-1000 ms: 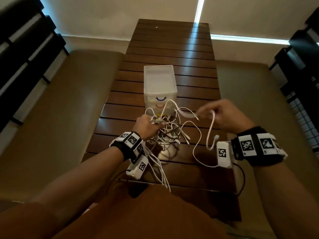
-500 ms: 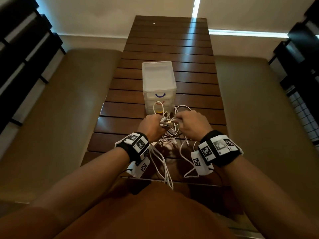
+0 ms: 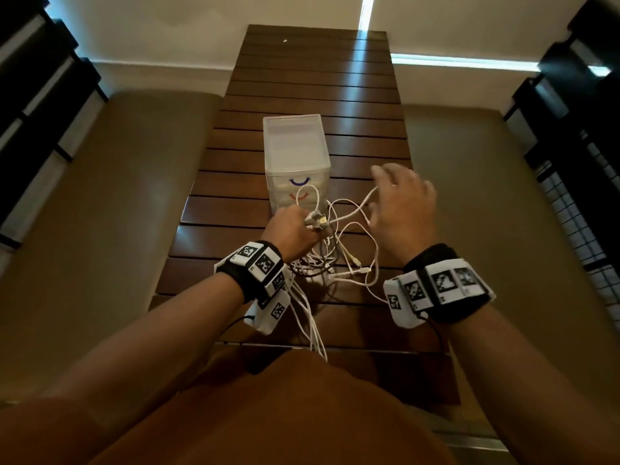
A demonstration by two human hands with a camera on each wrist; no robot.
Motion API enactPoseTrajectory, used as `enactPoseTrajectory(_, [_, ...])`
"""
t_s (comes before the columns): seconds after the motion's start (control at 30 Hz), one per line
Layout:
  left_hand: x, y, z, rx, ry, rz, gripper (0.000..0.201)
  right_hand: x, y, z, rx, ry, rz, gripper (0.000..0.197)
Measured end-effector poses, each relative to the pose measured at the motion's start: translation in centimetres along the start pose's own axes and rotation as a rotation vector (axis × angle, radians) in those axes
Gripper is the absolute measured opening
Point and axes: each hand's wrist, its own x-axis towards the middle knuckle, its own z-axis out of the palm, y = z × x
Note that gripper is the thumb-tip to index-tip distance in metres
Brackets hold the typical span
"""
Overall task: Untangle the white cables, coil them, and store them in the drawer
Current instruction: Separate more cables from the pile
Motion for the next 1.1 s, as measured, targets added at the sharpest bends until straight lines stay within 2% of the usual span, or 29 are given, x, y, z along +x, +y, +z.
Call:
enactPoseTrajectory(0.03, [-0.1, 0.2, 0.1, 0.027, -0.015, 0.016, 0.022, -0.5, -0.8, 0.3, -0.082, -0.085, -0.075, 0.059])
enactPoseTrajectory(0.07, [-0.2, 0.5, 0.2, 0.051, -0.015, 0.042, 0.022, -1.0, -1.6, 1.0, -0.103, -0.166, -0.158, 0.055])
enactPoseTrajectory(0.13, [-0.4, 0.8, 0.1, 0.058, -0.001, 0.085, 0.022, -1.5, -2.6, 2.1, -0.061, -0.292, -0.243, 0.026])
enactPoseTrajectory(0.17, [-0.6, 0.9, 0.0, 0.042, 0.000, 0.095, 0.024, -1.5, -2.6, 2.1, 0.030, -0.324, -0.204, 0.017])
enactPoseTrajectory(0.23, [-0.9, 0.8, -0.1, -0.005, -0.019, 0.088, 0.027, -1.3, -2.2, 1.8, 0.215, -0.356, -0.090, 0.020])
enactPoseTrajectory(0.43, [-1.0, 0.5, 0.0, -0.157, 0.026, 0.039, 0.026, -1.8, -1.4, 2.3, 0.266, -0.243, -0.031, 0.021])
enactPoseTrajectory(0.5, [-1.1, 0.5, 0.0, -0.092, 0.011, 0.069, 0.024, -2.2, -1.4, 2.7, 0.314, -0.236, 0.023, 0.021])
enactPoseTrajectory(0.57, [-1.1, 0.2, 0.1, -0.040, 0.013, 0.087, 0.014, -2.3, -1.1, 2.8, 0.333, -0.226, 0.097, 0.021])
enactPoseTrajectory(0.63, [-0.9, -0.8, 0.0, -0.115, 0.057, 0.021, 0.002, -2.3, -0.2, 2.6, 0.331, -0.178, 0.201, 0.020])
enactPoseTrajectory(0.67, [-0.9, -1.5, -0.2, -0.165, 0.097, -0.031, 0.004, -2.1, 0.5, 2.5, 0.374, -0.171, 0.249, 0.020])
enactPoseTrajectory(0.73, [-0.6, -2.7, -0.6, -0.294, 0.154, -0.148, 0.010, -2.1, 1.7, 2.3, 0.601, -0.212, 0.328, 0.017])
enactPoseTrajectory(0.8, [-0.5, -2.7, -1.1, -0.461, 0.163, -0.206, 0.016, -2.6, 2.1, 2.0, 0.857, -0.277, 0.413, 0.016])
enactPoseTrajectory(0.87, [-0.6, -1.5, -1.4, -0.587, 0.138, -0.176, 0.019, -3.5, 1.6, 1.9, 1.030, -0.340, 0.462, 0.016])
enactPoseTrajectory(0.93, [-0.7, -0.2, -1.3, -0.656, 0.079, -0.147, 0.023, -4.4, 0.8, 2.0, 1.092, -0.376, 0.456, 0.016])
enactPoseTrajectory(1.1, [-1.6, 2.0, -0.1, -0.892, -0.190, -0.241, 0.035, -6.3, -1.1, 2.4, 1.238, -0.346, 0.461, 0.008])
